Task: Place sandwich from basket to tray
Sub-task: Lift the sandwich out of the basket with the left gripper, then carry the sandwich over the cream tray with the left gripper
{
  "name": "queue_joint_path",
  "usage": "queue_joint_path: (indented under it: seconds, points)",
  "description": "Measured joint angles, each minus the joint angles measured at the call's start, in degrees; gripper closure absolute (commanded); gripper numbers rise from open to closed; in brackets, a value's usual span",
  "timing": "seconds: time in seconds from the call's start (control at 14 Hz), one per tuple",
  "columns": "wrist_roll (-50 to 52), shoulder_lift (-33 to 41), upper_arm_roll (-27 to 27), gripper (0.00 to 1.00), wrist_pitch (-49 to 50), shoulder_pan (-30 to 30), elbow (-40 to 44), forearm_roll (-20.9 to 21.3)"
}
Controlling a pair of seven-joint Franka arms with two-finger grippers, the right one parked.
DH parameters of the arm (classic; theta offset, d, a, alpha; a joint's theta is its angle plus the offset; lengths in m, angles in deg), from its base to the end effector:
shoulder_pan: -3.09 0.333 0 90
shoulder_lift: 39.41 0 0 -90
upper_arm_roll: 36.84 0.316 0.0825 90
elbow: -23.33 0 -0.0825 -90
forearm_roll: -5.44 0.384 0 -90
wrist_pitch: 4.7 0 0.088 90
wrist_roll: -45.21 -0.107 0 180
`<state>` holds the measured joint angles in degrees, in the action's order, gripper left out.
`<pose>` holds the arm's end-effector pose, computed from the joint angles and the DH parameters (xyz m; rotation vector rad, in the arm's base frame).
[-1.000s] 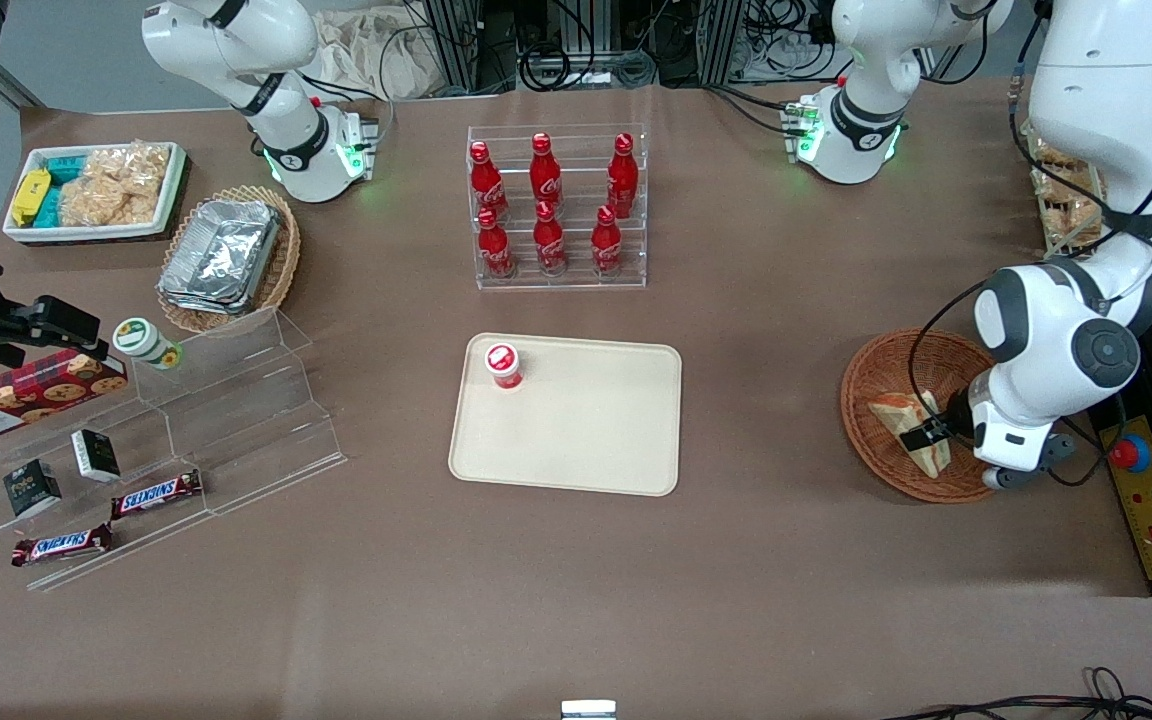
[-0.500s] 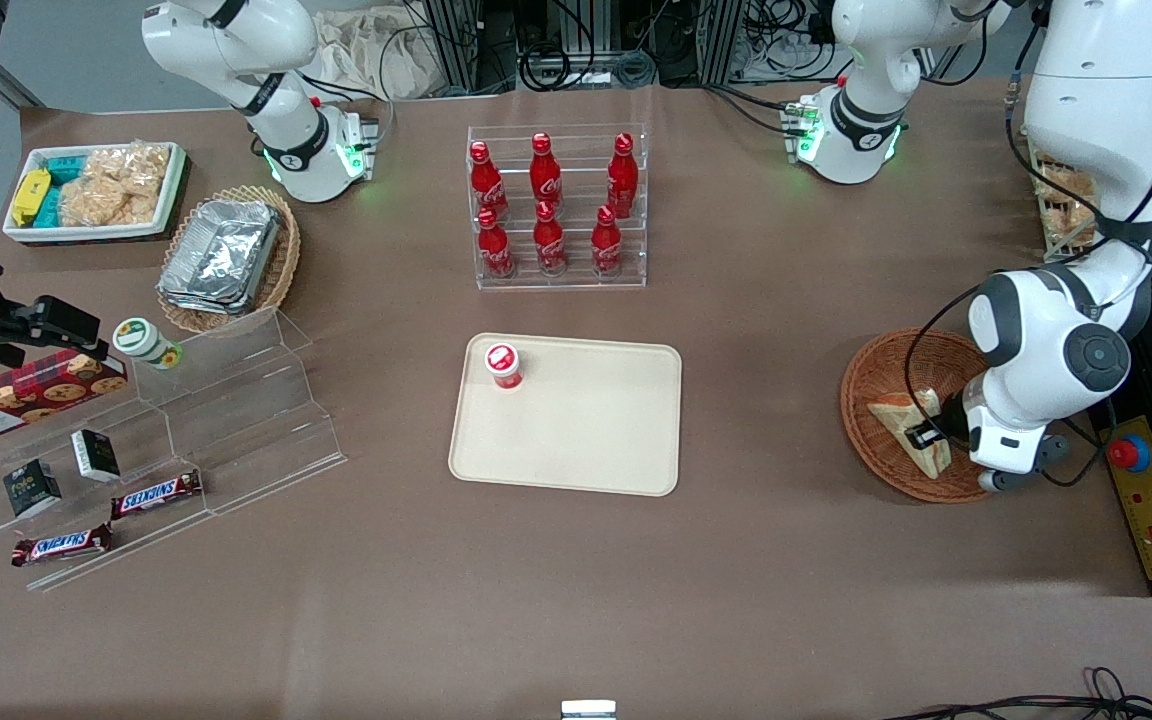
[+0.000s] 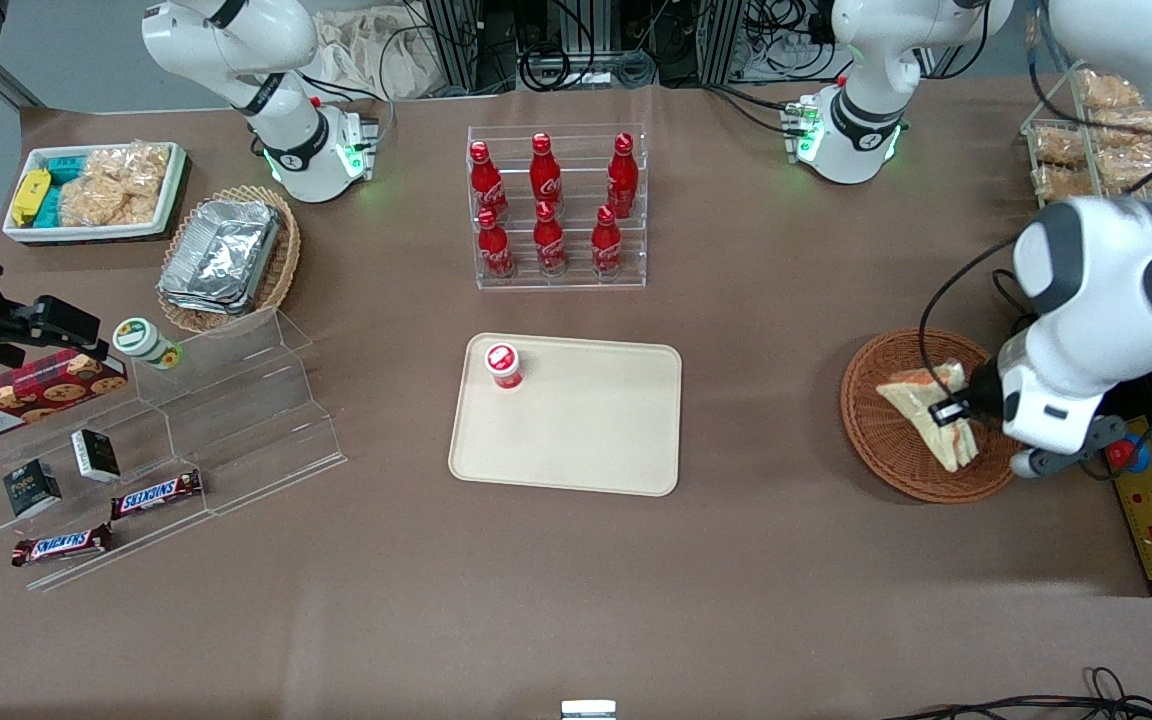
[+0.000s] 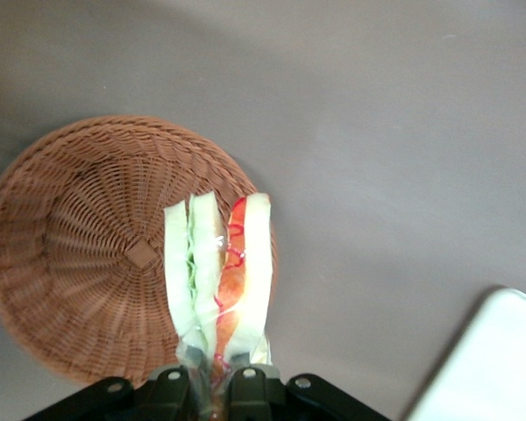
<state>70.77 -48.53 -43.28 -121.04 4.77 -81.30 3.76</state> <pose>0.6069 -0.0493 0.4505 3.0316 0.5787 0.0508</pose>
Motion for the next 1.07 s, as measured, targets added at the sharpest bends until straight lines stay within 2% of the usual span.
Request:
queue_joint_path:
  seconds: [0.21, 0.5, 0.86, 1.07]
  points:
    - [0.13, 4.02, -4.92, 0.98, 14.38, -0.09, 8.54, 3.04]
    - [4.54, 4.35, -13.69, 1.0, 29.42, -0.09, 21.34, 6.93]
    - [25.19, 1.38, -31.17, 1.0, 30.15, -0.65, 22.84, 9.7]
    - [34.68, -5.99, -37.37, 1.0, 22.53, -0.99, 21.79, 13.99]
